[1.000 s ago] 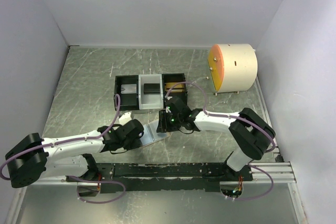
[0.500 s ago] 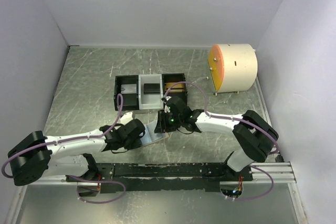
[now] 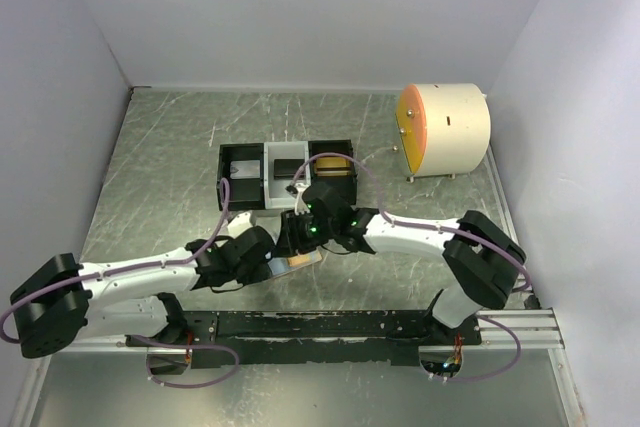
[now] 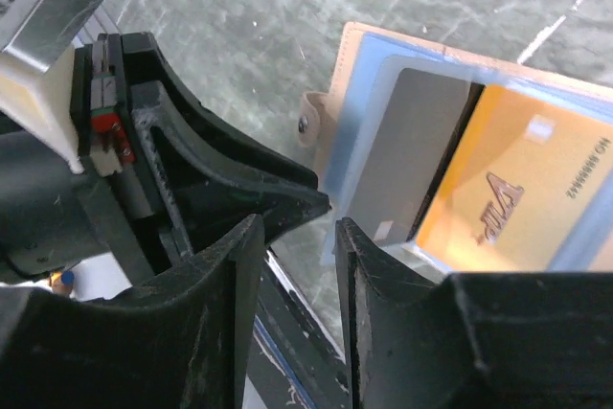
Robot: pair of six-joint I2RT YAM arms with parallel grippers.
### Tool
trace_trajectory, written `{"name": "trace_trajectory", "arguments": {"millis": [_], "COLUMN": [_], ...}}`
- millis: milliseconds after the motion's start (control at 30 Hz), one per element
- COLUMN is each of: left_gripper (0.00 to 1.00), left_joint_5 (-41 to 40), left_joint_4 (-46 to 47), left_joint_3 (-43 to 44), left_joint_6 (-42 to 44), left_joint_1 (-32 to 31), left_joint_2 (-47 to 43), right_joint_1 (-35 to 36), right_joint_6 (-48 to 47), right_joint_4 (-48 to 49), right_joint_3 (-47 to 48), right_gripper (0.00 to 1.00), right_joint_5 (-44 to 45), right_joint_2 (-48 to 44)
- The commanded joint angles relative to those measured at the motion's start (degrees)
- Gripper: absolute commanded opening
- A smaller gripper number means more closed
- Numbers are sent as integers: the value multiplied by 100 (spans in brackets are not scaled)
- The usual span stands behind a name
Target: Take the credit cards out of the card holder
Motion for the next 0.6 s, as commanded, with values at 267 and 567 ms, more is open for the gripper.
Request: {"name": "trace_trajectory", "arguments": {"millis": [267, 567], "left_gripper": [34, 39], "left_joint_5": [-412, -499], "left_joint_4": [-851, -1296], "left_joint_3": [-79, 80], "left_joint_6": [-470, -278], "left_joint_1": [-120, -129], "left_joint_2": [-985, -1820], "right_joint_1": [69, -12], "right_joint_6": [75, -178], "right_joint_4": [250, -229], "right_joint_3": [336, 198], "right_gripper": [40, 42], "right_joint_5": [-147, 635], "right_joint_2": [421, -20]}}
